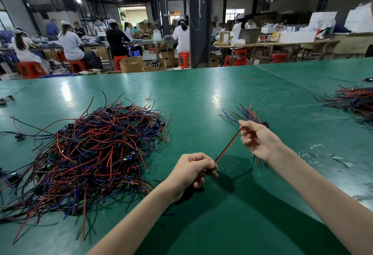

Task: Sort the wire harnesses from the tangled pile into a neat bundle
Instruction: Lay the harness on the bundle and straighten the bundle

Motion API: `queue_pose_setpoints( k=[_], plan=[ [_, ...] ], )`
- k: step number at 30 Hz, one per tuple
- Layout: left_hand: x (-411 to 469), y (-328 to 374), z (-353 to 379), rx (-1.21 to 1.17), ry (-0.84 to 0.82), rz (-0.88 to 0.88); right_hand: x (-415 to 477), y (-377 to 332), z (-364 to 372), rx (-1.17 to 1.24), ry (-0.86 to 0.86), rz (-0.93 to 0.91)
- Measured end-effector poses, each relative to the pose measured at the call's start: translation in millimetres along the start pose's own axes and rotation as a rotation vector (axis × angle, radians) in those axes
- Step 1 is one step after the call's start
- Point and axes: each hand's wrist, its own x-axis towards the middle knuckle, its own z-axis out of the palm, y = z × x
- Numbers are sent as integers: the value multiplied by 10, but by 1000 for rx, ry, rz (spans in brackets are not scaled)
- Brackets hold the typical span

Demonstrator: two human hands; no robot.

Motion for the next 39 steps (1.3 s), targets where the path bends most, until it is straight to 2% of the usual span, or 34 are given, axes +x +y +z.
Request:
queue_pose_setpoints(
  k=[2,3,4,6,10,15,18,20,21,25,31,34,39],
  plan=[
    [-3,-4,-1,-8,8,7,-19,-14,12,78,-23,89],
    [-2,-6,-3,-10,13,8,-30,-12,19,53,-10,61],
    [1,-6,-5,-12,19,7,-35,-6,22,-15,11,-19],
    [8,-10,-9,-27,27,2,-40,0,3,-226,36,-292],
    [9,-16,-15,-36,25,-14,-27,18,-72,-830,84,-889],
    [0,-9,-23,0,12,-16,23,82,-113,-1096,125,-1212],
    [-10,-6,-25,7,12,-18,37,105,-134,-1238,126,-1309],
    [-11,-3,-29,4,13,-17,46,103,-128,-1163,132,-1252],
    [-12,-1,-31,-2,13,-16,40,93,-114,-1042,130,-1143],
    [-20,-10,-34,-37,9,-9,-27,55,-26,-375,47,-525],
    [-10,-22,-43,-54,7,-8,-35,30,16,-11,17,-33],
    [-10,-14,-40,-41,-3,-4,-12,13,-5,24,30,75],
    [-22,-14,-45,-45,1,-3,-34,-6,-17,-55,57,74]
  ],
)
